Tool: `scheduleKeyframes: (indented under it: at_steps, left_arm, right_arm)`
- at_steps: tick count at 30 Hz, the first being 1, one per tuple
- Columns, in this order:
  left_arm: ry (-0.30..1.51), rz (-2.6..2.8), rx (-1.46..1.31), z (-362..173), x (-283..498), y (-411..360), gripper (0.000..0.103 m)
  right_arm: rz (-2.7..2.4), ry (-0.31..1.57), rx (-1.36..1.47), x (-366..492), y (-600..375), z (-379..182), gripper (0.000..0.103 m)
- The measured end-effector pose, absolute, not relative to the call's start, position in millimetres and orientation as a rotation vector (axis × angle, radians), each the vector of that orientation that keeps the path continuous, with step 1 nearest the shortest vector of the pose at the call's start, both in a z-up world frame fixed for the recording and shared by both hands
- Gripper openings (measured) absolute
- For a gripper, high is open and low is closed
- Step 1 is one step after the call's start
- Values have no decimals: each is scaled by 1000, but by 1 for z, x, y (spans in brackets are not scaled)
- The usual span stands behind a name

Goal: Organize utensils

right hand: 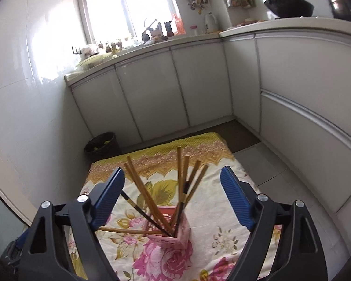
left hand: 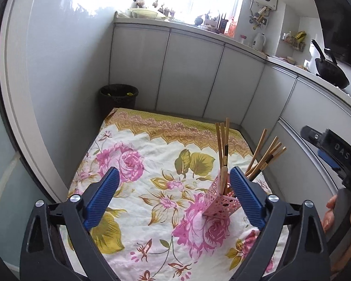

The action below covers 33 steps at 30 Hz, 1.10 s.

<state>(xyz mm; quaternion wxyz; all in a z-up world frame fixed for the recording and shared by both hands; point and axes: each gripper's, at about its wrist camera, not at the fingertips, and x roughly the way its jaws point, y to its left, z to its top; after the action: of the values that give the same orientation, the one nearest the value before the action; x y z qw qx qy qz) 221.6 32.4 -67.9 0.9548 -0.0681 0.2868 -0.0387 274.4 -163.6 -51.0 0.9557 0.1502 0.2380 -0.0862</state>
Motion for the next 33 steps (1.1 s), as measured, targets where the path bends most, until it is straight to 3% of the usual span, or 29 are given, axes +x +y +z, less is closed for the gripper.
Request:
scheduleKeyframes:
  at_steps: [2,5,19,33]
  left_arm:
    - [558,-50,-112,-59,213,26,96]
    - [529,-23,-72,-43,198,15,96]
    - [401,94,-19,-2,88,-28,96]
    - [346,81,7,20,27,-41,96]
  right_arm:
    - [-257,427,278,249,-165,-46,93]
    - [-345,373,266,209,-168,-43,96]
    - [-410,435,240,86,-169,-29,96]
    - [-441,334,220,31,-157,0,96]
